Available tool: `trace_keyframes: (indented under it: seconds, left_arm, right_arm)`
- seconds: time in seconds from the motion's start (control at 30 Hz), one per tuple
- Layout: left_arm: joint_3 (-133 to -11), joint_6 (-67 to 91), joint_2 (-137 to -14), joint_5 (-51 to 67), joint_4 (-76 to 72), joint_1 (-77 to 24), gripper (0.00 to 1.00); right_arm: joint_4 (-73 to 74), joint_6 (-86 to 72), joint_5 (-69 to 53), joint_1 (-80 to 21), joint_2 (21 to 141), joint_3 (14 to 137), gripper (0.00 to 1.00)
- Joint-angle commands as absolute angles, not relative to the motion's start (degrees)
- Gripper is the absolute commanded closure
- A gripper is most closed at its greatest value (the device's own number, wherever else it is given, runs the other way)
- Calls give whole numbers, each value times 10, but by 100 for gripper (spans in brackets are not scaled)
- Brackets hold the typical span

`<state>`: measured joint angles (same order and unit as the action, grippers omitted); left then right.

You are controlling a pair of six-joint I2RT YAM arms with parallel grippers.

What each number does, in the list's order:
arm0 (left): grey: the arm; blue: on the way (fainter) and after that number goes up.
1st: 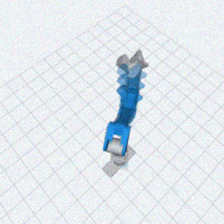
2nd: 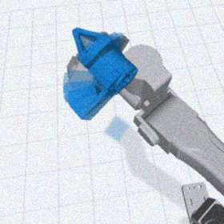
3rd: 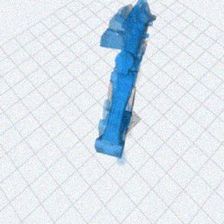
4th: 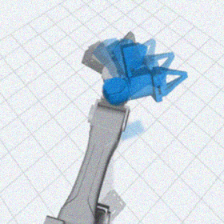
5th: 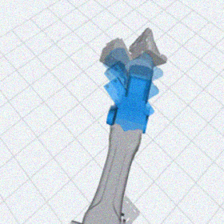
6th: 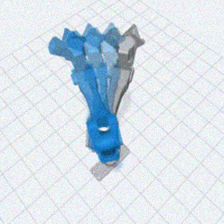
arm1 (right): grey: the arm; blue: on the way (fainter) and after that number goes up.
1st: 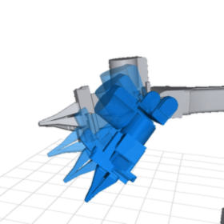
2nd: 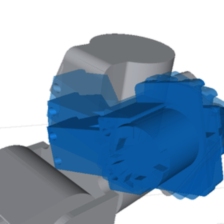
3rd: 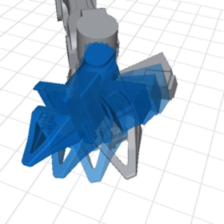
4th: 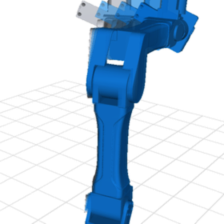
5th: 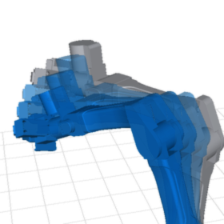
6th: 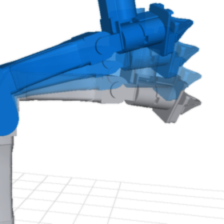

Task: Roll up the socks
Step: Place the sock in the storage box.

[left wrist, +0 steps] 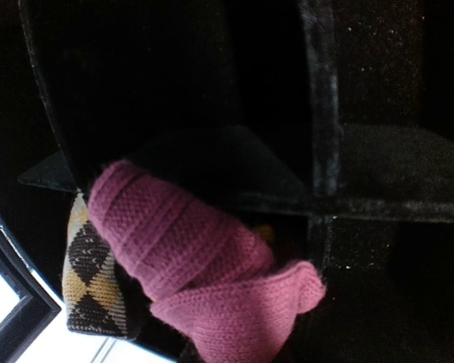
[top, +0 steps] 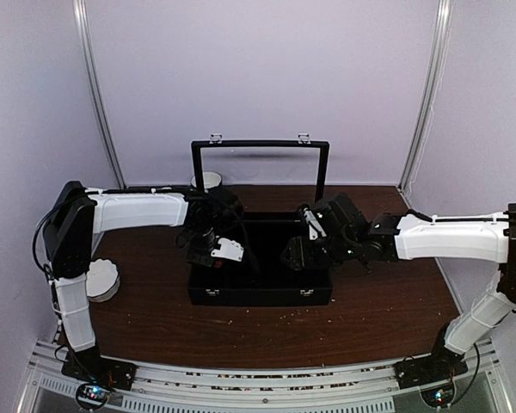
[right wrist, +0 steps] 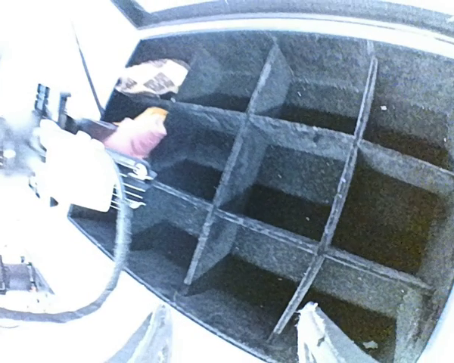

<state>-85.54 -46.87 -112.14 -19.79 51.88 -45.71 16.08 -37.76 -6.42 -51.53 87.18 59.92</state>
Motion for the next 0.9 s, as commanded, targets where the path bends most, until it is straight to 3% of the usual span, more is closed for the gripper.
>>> trace_keyframes:
  seconds: [0.0,0.1,0.23,0.43,0.53,0.7,0.87]
  left_arm:
    - [-851,-477,-1127,-232,527,-459,100]
    - [-849,-473,-1118,-224,539,-459,92]
    - [-873,-465,-1101,-170,581,-459,70]
    - [-926,-470,-1088,-135,648,-459,66]
    - [-953,-469,-1083,-107,684,-459,55]
    - [-1013,-466,-1090,-28,720,-458,50]
    - [-1073,-454,-1145,-24,719,-456,49]
  right_arm:
    - [110,-394,-64,-511,845,570,43]
    - [99,-397,-72,-502,837,554,43]
    - [93,-399,-76,-495,830,542,43]
    - [92,-398,-81,-484,813,529,43]
    - [94,-396,-79,-479,803,521,43]
    - [94,-396,-77,-475,792,510,43]
    - [92,-398,-83,-474,793,501,43]
